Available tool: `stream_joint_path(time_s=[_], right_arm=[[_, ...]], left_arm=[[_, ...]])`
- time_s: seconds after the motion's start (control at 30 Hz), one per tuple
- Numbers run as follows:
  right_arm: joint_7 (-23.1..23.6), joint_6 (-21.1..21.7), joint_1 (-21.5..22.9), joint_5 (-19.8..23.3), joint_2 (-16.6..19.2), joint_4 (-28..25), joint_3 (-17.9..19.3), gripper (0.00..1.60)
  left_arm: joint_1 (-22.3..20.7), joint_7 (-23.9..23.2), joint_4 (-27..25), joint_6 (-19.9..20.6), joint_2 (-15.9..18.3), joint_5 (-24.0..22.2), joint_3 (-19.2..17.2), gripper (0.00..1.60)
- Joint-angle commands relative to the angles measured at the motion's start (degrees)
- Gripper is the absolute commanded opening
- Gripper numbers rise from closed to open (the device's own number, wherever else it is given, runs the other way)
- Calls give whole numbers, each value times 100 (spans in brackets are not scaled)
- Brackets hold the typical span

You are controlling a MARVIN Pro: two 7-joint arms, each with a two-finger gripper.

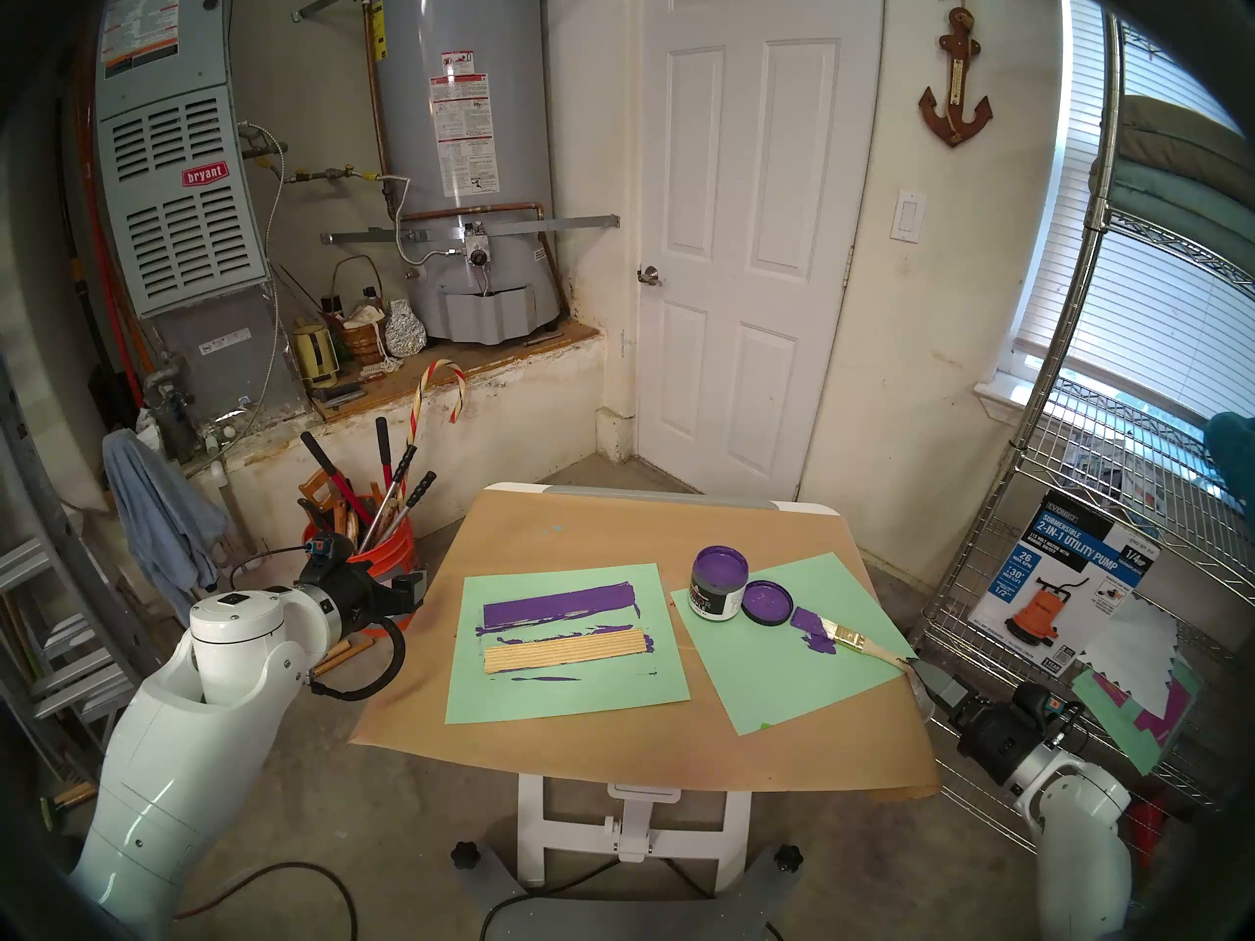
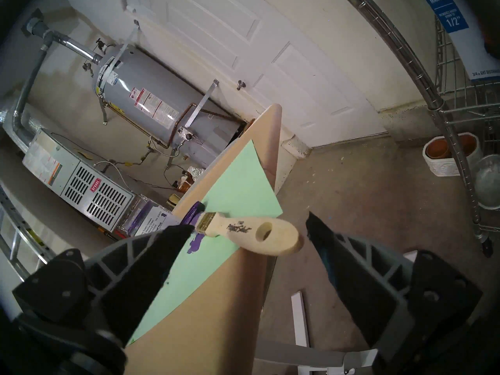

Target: Pick up brush, dip the brush into paint, and paint the wood

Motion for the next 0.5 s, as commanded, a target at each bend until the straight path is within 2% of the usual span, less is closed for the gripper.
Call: stream_joint_path(time_s=[0.0,0.03,0.23,0.33,0.47], right_arm=[[0,-22,63,0,22,-100,6,149],[-5,-26,61,-3,18,-105,7,152],[-24,-36,47,-20,19,-125,8,150],[-49,-26,36,-20,16,-151,11,134],[-53,-28,16,-16,10,-191,14,125]], left_arm=[[-21,7,-83,-9,9,-12,-53,160],[-21,7,-83,-9,9,-12,-53,160],[-21,7,-83,-9,9,-12,-53,160],[-21,7,-83,-9,9,-12,-53,160],[-21,7,-83,-9,9,-12,-53,160]])
